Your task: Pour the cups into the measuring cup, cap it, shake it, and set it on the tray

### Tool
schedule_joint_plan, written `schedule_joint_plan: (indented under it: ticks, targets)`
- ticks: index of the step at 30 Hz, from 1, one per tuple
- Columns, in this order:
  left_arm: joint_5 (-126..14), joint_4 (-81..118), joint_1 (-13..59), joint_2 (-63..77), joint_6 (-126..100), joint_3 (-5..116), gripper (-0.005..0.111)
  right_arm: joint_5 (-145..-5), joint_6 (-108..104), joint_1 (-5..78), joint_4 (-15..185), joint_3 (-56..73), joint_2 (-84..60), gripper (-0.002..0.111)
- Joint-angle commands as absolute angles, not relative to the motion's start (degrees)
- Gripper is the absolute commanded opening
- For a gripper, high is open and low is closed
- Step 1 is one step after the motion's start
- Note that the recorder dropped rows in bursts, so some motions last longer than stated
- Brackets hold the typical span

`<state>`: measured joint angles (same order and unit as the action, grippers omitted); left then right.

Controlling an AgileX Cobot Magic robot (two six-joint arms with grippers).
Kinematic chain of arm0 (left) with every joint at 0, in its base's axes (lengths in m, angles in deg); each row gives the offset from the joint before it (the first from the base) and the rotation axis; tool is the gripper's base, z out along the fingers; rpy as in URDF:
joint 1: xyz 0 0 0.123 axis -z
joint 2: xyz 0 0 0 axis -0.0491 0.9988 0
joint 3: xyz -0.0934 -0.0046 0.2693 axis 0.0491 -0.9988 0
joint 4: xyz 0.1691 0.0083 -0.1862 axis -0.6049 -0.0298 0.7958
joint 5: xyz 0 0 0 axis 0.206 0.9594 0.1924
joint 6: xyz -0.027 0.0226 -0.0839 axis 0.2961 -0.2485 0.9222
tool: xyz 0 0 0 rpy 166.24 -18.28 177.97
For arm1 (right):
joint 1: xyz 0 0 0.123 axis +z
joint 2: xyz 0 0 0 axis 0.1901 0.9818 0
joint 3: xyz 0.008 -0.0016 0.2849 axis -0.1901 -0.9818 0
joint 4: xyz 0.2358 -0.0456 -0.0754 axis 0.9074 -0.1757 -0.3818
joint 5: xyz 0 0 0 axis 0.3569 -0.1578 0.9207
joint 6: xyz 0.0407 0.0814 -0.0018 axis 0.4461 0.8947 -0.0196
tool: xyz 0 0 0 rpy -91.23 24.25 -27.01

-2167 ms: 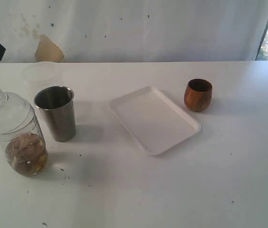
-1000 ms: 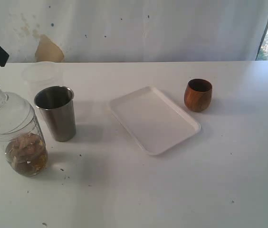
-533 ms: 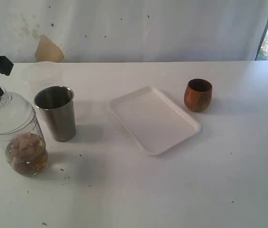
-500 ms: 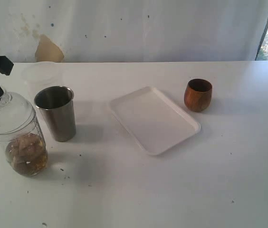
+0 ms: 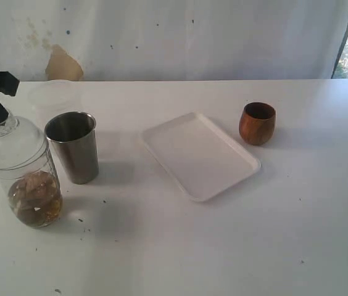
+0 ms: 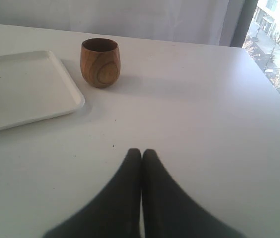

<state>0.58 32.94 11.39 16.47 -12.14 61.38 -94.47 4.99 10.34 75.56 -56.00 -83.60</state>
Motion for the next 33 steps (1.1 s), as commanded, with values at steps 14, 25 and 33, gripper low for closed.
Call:
schedule_joint_plan:
  ticks: [14,25,33]
  targets:
    - [3.2,31.8,11.6,17.6,-13.8,60.8,0.013,-94.4,5.0,9.9,75.0,-56.4,-83.9,0.0]
    - [9.0,32.2,11.6,17.6,-13.8,68.3,0.035,-94.4,5.0,9.9,75.0,-56.4,-83.9,0.0]
    - [9.0,34.9,11.6,17.6,-16.4,68.5,0.002,-94.4,5.0,9.9,75.0,-56.4,-83.9,0.0]
